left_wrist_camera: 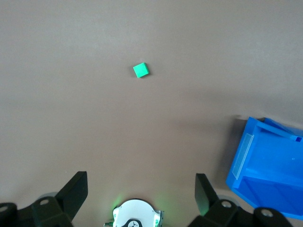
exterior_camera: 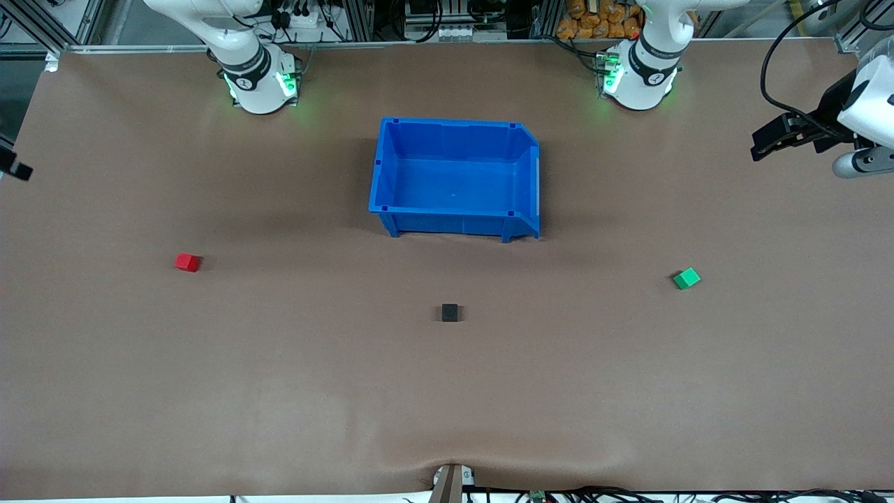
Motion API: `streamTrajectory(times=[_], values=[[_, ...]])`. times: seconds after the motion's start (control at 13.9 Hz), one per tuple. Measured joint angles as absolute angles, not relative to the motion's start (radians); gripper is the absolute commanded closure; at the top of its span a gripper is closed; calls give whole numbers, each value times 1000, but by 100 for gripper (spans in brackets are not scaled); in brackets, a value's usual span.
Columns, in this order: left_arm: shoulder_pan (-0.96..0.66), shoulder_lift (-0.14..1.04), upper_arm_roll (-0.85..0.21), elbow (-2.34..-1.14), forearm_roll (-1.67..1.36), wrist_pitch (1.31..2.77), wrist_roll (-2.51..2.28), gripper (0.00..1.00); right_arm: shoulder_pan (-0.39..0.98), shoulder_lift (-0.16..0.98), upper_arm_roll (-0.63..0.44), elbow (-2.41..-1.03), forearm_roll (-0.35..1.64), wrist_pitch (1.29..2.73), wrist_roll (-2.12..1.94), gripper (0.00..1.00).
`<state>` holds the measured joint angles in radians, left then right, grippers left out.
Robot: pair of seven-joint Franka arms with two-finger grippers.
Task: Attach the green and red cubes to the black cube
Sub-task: 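Reach the right gripper down to the red cube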
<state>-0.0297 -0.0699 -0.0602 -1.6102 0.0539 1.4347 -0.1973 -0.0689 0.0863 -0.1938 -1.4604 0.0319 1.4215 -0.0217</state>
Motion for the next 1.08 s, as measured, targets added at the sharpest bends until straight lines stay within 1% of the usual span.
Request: streamTrajectory(times=[0.22,0.57,0.86,1.08], values=[[-28,-70,-59,-1610,54,1428,-197,0,-76,199,-193,-1465,33,1429,-21,0],[-25,-69,-54,-1611,54,1424,-197,0,-108,440,-193,-1468,42,1443,-21,0],[-25,-54,-54,-1611,54,1426,-197,0,-132,604,-193,-1474,55,1571,-21,0],[-25,-45,-54,-1612,54,1427,-197,0,-132,678,-188,-1476,58,1657,-20,0]])
